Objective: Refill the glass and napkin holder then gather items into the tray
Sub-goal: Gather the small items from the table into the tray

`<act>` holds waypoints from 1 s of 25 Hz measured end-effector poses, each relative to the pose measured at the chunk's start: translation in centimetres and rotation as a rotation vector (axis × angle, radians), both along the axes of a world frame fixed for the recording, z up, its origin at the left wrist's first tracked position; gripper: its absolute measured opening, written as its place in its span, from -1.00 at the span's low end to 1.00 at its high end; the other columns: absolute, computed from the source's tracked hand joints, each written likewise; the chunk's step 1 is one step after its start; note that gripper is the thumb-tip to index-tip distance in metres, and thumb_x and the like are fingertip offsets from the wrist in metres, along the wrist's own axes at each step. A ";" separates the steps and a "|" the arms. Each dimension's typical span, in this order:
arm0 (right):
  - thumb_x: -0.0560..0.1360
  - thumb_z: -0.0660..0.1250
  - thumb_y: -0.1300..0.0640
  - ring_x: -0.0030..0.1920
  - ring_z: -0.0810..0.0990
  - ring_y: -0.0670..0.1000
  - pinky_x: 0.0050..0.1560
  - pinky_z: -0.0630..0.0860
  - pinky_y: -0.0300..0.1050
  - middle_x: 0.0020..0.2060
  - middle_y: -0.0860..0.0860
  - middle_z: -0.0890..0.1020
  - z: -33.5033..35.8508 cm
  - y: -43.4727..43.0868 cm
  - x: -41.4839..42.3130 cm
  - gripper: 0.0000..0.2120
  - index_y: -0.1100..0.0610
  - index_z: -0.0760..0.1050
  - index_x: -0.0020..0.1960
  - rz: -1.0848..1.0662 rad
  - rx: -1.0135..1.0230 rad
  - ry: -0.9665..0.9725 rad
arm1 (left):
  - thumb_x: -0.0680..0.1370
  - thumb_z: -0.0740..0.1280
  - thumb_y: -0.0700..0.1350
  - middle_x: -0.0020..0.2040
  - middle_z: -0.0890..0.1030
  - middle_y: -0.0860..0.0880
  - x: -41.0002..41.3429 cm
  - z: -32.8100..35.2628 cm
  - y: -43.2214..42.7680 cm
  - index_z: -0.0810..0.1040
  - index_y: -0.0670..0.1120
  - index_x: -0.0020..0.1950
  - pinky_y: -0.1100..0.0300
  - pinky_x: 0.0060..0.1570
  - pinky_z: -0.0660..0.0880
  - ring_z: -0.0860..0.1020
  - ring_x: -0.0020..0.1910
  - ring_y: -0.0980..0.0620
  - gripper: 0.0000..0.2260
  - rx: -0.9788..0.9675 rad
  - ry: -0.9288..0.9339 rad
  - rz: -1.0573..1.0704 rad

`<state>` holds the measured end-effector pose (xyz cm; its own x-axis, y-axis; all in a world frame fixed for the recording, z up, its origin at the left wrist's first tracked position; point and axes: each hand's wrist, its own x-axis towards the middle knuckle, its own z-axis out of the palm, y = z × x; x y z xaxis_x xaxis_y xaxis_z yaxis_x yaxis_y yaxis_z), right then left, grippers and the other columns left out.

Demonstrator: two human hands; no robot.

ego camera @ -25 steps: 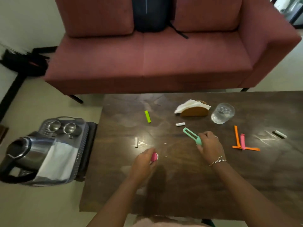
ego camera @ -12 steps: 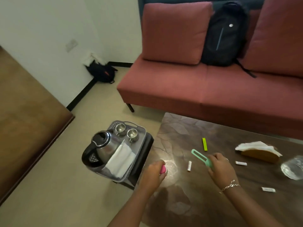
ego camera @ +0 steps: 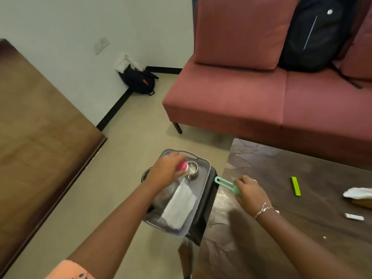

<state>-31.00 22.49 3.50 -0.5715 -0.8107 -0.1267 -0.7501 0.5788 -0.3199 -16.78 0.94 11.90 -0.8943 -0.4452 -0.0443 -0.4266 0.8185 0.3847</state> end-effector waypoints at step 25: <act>-0.01 0.56 0.38 -0.46 0.53 0.13 -0.57 0.48 -0.11 -0.42 0.14 0.54 -14.5 -18.7 3.9 -0.68 0.27 0.55 -0.31 0.211 0.369 -0.021 | 0.29 0.51 -0.07 -0.30 0.56 -0.03 -1.0 -21.4 -21.5 0.51 -0.08 -0.21 0.25 -0.61 0.35 0.52 -0.45 0.03 -0.77 -0.391 -0.377 -0.877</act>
<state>-27.08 3.77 -10.99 -0.3917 -0.8078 -0.4404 -0.8600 0.4916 -0.1369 -17.77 -20.58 -9.52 -0.8695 0.3134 -0.3818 0.3430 0.9393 -0.0102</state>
